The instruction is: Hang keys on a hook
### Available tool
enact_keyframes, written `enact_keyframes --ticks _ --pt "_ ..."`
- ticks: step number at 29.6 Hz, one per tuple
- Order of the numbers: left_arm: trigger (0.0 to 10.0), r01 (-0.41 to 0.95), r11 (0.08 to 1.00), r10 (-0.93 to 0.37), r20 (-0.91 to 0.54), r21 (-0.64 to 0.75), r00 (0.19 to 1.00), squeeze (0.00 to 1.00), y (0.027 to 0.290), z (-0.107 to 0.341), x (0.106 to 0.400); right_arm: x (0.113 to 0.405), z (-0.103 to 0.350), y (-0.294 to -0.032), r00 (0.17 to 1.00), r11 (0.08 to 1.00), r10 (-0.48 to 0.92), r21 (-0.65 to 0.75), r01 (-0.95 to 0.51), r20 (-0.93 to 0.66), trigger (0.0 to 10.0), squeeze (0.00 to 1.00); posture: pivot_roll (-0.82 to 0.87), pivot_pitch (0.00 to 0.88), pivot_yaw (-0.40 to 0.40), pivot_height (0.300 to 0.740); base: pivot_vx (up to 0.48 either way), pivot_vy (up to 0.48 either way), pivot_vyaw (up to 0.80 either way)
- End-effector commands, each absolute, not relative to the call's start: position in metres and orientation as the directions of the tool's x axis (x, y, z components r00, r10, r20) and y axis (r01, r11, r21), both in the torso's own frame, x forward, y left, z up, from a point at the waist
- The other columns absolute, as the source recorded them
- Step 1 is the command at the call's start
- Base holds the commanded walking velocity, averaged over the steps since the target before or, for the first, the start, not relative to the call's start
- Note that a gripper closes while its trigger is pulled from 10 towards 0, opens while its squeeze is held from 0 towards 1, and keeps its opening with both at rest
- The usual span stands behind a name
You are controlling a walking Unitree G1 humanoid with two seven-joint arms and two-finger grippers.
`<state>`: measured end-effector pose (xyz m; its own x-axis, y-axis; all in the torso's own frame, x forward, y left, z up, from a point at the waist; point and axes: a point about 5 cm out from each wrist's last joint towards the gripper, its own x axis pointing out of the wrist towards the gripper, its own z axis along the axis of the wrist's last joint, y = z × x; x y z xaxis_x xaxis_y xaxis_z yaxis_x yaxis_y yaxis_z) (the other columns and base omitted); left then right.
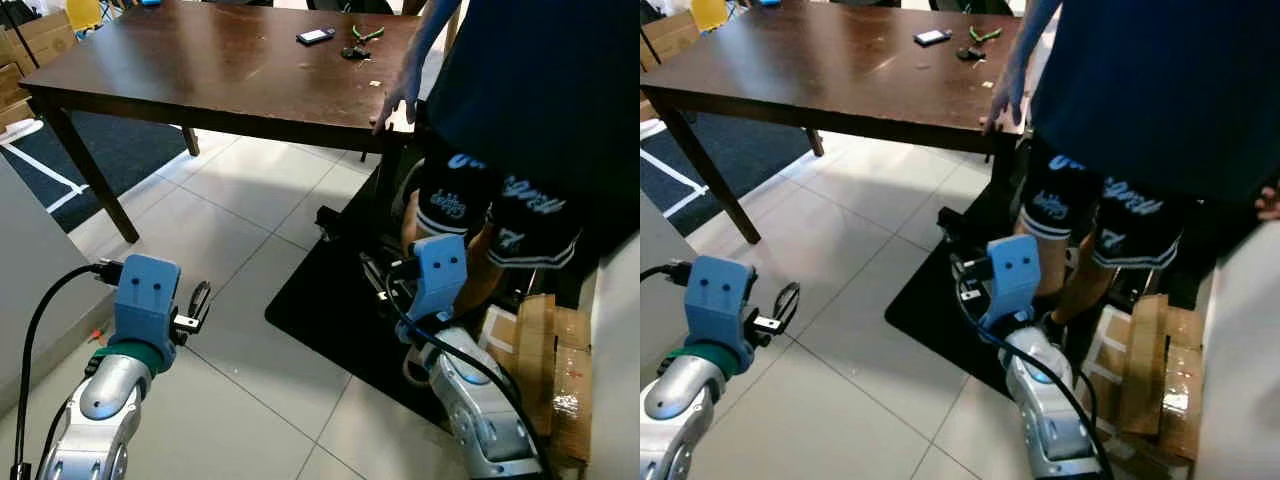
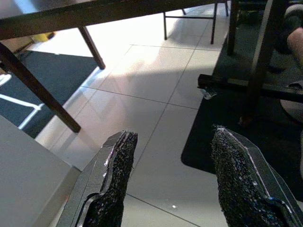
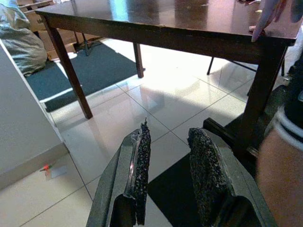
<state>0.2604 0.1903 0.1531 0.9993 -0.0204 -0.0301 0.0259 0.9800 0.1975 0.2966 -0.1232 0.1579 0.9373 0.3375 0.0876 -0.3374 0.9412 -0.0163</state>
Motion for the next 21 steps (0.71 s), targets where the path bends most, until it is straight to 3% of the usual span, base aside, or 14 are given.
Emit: enact_keyframes --ticks 1,21 --pt "10.0 0.017 0.981 -0.008 -0.049 0.194 0.999 0.00 0.1913 0.1500 0.2575 0.2941 0.1565 -0.1245 0.936 0.939 0.342 -0.005 -0.343 0.080 10.0 0.00 -0.08 0.101 0.075 0.740 0.000 0.000 0.00" --pt "10.0 0.044 0.986 -0.033 -0.069 0.162 0.997 0.00 0.1880 0.1481 0.2573 0.2951 0.1556 -0.1269 0.940 0.942 0.334 -0.007 -0.335 0.072 10.0 0.00 -0.09 0.090 0.094 0.740 0.000 0.000 0.00"
